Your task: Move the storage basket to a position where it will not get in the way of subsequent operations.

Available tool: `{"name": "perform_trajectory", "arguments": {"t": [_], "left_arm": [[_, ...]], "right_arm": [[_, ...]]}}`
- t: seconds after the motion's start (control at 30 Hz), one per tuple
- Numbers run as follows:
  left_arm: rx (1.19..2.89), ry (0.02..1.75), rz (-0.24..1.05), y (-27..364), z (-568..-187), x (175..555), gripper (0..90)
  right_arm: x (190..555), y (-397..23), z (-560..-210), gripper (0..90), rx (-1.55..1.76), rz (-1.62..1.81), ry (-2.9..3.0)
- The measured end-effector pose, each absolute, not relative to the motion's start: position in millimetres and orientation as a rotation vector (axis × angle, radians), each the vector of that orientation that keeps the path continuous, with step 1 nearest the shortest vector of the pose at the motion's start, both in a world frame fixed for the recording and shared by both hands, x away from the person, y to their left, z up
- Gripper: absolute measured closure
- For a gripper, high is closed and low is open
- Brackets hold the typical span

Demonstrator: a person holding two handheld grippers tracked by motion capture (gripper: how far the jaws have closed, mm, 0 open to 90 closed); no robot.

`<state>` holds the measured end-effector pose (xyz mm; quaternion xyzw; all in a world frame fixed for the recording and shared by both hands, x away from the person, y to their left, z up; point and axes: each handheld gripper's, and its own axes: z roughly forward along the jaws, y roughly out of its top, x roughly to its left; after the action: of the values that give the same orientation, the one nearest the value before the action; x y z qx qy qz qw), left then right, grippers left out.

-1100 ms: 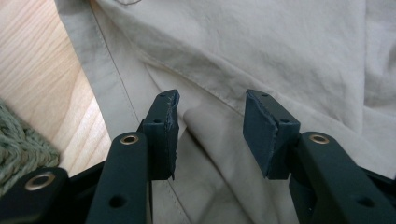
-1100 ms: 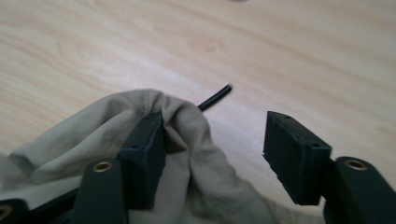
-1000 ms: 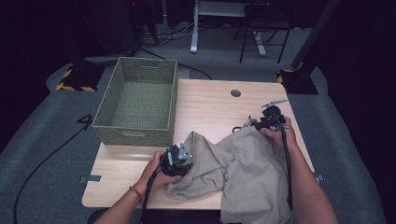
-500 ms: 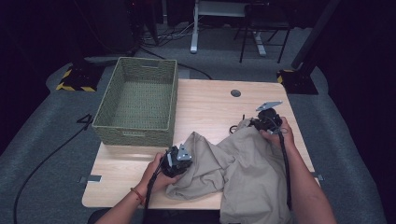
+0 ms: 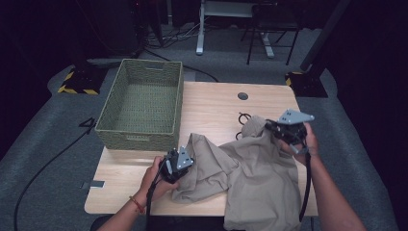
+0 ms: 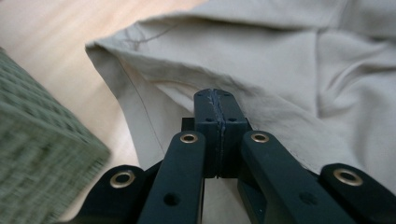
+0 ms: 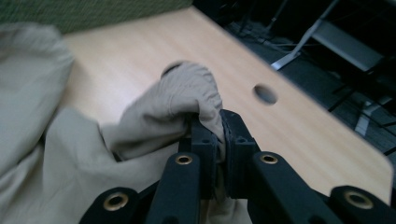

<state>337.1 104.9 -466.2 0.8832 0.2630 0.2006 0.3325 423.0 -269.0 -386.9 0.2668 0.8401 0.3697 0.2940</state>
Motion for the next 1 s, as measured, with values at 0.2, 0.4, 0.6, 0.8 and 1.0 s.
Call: {"name": "perform_trajectory", "arguments": {"t": [0.2,0.4,0.6,0.8,1.0], "left_arm": [[2.356,0.695,0.497,105,-481,329,89.4],[2.377,0.699,0.440,106,-488,326,87.0],[2.431,0.640,0.360,105,-488,317,86.5],[2.439,0.617,0.274,110,-486,310,84.0],[2.386,0.666,0.333,119,-479,313,58.0]], "right_arm": [[389,-274,-445,84.3,0.616,0.912,2.391],[373,-282,-482,84.0,0.643,0.922,2.425],[385,-288,-485,86.0,0.697,0.871,2.389],[423,-296,-490,86.1,0.866,0.784,2.320],[449,-298,-480,65.4,0.989,0.752,2.252]]}}
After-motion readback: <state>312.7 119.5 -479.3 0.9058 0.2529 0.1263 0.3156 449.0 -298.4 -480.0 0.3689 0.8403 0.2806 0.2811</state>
